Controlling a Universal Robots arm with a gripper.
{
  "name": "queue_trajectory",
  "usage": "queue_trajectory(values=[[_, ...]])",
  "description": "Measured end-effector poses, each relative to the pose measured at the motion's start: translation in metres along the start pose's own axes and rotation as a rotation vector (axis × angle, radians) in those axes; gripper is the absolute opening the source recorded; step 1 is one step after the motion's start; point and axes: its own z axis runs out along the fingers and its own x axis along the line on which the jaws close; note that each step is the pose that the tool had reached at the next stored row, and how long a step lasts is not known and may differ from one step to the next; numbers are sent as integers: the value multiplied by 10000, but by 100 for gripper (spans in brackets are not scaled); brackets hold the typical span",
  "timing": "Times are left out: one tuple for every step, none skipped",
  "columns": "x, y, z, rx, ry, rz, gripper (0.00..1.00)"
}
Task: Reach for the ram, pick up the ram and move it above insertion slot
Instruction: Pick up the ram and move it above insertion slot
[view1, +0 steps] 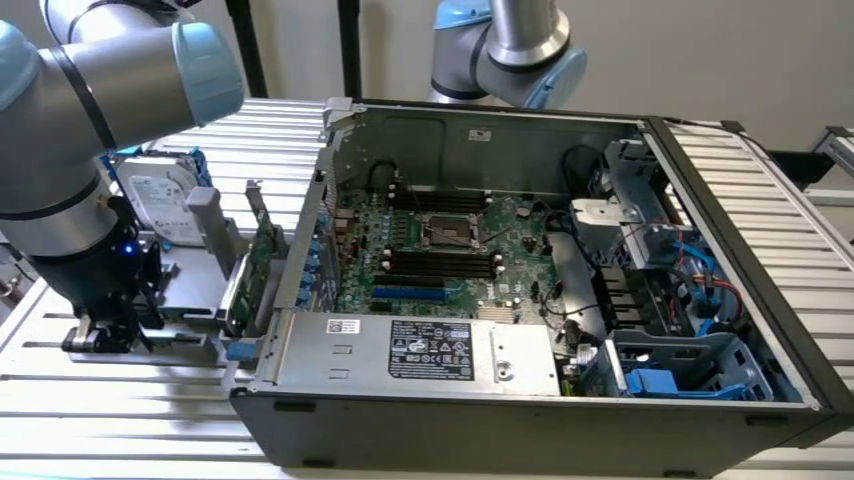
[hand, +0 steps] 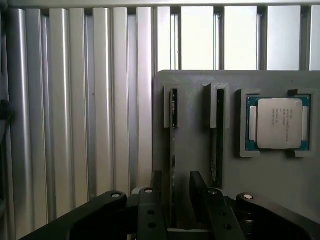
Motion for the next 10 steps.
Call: queue_trajectory(values=[[6,-4,5,-20,1,-5,36],[10,-6,10,-38,1,-8,36],[12,-7,15,-51,0,-9,36],[12,-8,16,-61,1,-9,36],[12,-8,17,-65,3,-11,36],[13,-9,17,-67,3,-12,36],[13,-9,17,-67,3,-13,34],[13,-9,18,-65,1,-13,34],[13,-9,18,-66,0,-17,28],[13,-10,18,-65,0,-25,28]])
